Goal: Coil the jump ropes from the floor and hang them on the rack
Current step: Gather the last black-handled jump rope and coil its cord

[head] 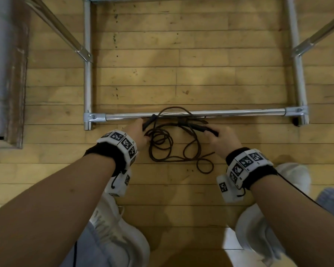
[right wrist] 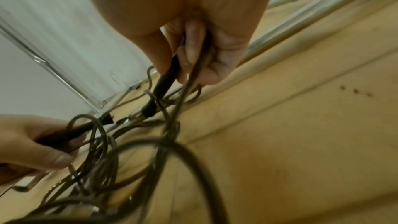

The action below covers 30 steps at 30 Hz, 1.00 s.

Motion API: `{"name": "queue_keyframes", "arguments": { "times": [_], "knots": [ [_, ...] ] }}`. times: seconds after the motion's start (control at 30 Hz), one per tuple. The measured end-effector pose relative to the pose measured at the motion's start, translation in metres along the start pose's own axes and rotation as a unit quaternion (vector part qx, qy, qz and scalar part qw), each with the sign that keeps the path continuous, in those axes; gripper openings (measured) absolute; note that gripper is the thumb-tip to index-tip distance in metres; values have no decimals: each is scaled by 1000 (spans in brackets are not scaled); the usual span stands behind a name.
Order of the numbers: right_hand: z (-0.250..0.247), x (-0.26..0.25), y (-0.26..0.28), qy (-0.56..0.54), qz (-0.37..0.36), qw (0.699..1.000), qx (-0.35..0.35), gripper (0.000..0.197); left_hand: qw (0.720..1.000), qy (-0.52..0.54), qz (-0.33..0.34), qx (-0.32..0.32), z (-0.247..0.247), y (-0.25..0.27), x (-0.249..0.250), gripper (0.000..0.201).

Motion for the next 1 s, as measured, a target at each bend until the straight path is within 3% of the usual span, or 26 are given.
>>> {"name": "queue_keyframes", "arguments": {
  "times": [0.2, 0.3, 0.37, 0.53, 0.7, 0.77, 0.9, 1.0],
  "knots": [
    [-45, 0, -17, 121, 28, 992, -13, 23, 985, 93, -7, 146, -66, 11, 11, 37],
    [-68, 1, -17, 184, 59, 981, -20, 23, 945, 174, -4, 277, -111, 29, 16, 23],
    [-83, 2, -14, 230, 91, 969, -26, 25, 923, 219, 26, 316, -136, 45, 27, 17],
    [-132, -24, 13, 295, 120, 948, -24, 27, 921, 263, 73, 278, -176, 85, 77, 25],
    [-210, -91, 62, 295, 97, 943, 118, 26, 930, 227, 133, 255, -210, 145, 132, 26],
    [-232, -129, 85, 274, 31, 945, 175, 29, 922, 256, 167, 239, -221, 172, 152, 17],
    [-265, -190, 138, 28, -140, 951, 276, 32, 876, 372, 224, 208, -239, 232, 186, 8],
    [-271, -224, 168, -105, -214, 939, 247, 21, 830, 460, 254, 184, -248, 271, 203, 14]
  ]
}}
Point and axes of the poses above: each hand's wrist, its own y-axis away from the middle knuckle, its own z-axis out of the palm, x = y × z, the point moved 8 cm from there along -y, towards the middle knuckle, and after that the axes turned 10 degrees about y, right-handed, at the moved point
